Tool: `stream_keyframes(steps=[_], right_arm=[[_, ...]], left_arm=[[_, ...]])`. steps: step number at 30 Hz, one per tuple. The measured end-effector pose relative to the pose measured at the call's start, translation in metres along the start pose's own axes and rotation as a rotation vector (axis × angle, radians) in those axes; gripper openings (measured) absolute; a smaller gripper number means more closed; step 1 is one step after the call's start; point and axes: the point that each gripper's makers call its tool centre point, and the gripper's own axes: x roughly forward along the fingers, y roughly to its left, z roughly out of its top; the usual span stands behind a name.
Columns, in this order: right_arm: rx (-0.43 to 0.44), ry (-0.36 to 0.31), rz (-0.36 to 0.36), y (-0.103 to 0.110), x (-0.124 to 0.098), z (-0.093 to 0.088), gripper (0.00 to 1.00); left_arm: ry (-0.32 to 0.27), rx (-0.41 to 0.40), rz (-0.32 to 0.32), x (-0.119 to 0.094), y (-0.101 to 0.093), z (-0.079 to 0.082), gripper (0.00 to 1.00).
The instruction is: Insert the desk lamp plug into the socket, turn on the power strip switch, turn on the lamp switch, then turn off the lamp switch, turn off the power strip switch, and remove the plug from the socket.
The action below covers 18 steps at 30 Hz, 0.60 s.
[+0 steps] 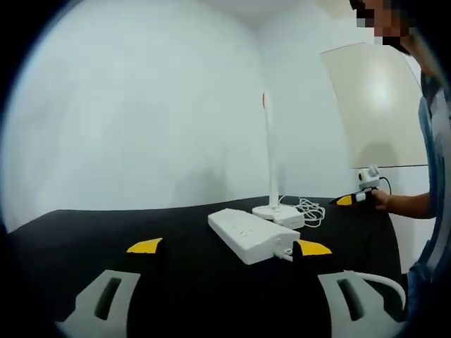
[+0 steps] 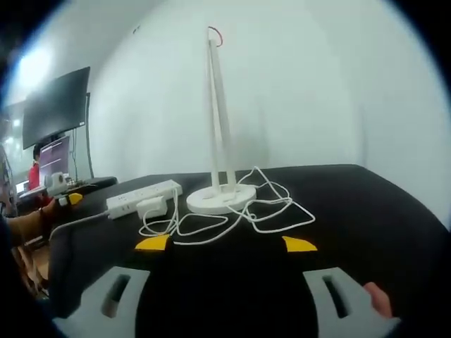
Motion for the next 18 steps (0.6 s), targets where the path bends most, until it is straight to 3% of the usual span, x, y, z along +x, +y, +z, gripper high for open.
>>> stream_keyframes(steps=[18], right_arm=[[0.001,-0.002,-0.003,-0.0036,0.0014,0.0004,0.60]], left_arm=[[-0.003,0.004,-0.004,0.0005,-0.0025,0.0005,0.69]])
